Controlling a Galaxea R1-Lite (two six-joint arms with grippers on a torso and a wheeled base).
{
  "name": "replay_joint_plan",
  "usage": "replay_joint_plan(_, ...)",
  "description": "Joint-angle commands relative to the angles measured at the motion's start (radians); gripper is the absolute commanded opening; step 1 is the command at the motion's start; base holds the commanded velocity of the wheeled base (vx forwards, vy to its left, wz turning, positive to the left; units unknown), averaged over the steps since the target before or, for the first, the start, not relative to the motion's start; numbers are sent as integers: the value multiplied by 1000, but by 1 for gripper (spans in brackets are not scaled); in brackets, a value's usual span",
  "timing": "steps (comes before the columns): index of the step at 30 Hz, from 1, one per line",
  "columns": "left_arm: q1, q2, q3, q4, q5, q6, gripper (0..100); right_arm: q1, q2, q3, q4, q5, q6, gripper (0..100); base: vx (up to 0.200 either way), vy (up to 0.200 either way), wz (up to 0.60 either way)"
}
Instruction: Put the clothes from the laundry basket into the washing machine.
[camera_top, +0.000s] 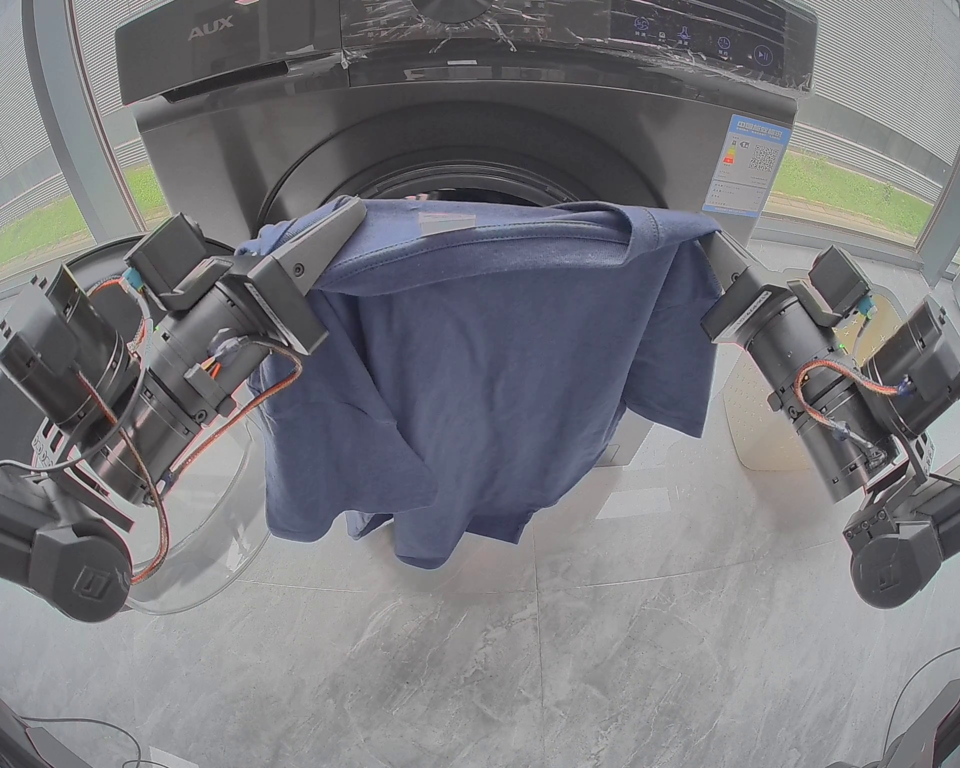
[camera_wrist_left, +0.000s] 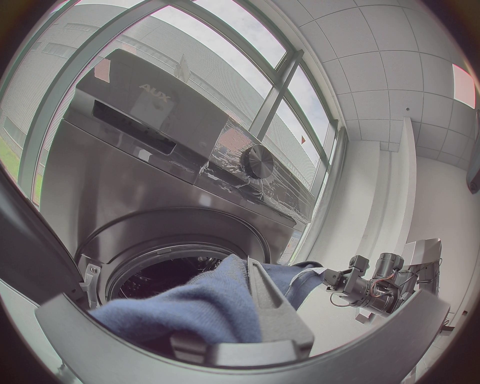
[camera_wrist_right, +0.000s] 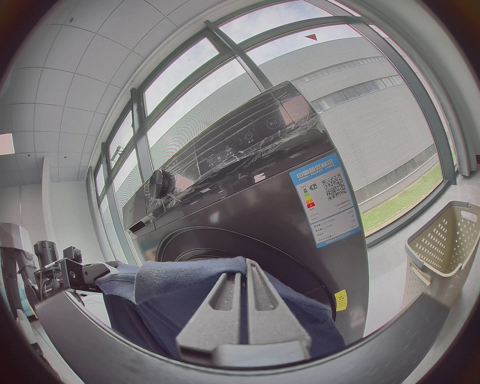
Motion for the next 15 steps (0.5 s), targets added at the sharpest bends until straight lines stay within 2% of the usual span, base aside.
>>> replay_joint_plan(1, -6, 7, 8, -1, -1, -1, 0, -7, -1, -2, 0, 0, -1, 0, 0, 0, 0)
replay_joint_plan(15, 2, 33, 11, -8, -1, -4, 0, -11, -34, -28, 20, 0, -4, 0, 0, 0, 0)
